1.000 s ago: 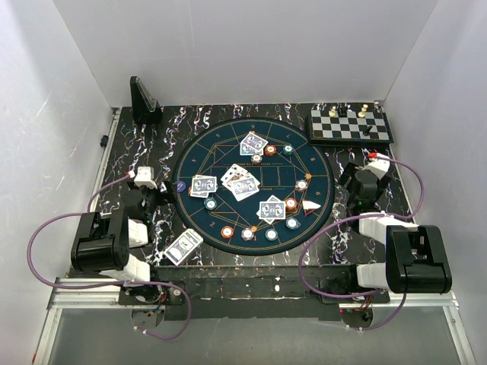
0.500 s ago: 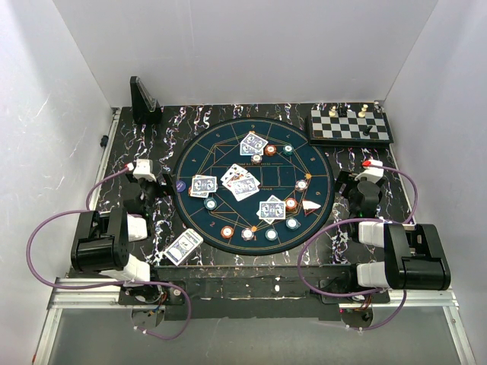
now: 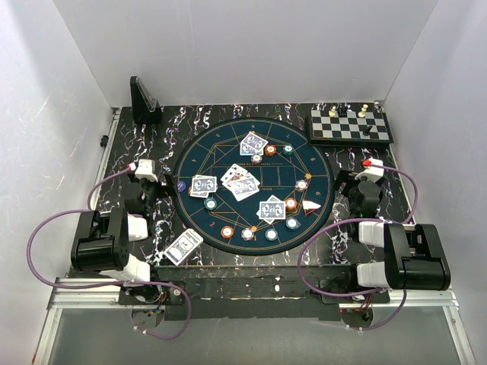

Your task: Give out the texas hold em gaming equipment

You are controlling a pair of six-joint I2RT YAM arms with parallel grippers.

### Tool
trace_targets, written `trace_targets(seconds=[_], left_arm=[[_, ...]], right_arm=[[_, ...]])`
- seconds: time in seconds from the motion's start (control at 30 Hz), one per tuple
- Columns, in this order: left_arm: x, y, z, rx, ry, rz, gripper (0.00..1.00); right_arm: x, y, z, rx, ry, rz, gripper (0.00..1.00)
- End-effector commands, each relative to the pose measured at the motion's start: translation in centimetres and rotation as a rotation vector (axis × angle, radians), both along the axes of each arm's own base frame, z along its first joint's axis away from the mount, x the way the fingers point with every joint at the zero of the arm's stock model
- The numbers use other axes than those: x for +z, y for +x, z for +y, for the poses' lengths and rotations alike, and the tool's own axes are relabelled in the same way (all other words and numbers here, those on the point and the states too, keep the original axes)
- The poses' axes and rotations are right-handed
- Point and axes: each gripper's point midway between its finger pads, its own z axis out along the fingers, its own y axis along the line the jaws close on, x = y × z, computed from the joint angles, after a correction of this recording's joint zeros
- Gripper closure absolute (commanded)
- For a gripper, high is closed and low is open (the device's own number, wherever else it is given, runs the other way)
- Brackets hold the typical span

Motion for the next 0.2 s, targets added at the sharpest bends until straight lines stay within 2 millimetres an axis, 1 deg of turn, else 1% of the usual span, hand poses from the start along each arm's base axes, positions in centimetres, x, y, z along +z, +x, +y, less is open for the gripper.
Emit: trace_targets(seconds=[0.0, 0.17], left_arm=[[1.24, 0.72, 0.18, 0.006, 0.022, -0.029, 0.02], [1.35, 0.64, 0.14, 0.008, 0.027, -0.035, 0.02]], right_arm=[[1.73, 0.54, -0.22, -0.001, -0.019, -0.068, 0.05], [1.80, 0.56, -0.24, -0.003, -0.019, -0.071, 0.05]])
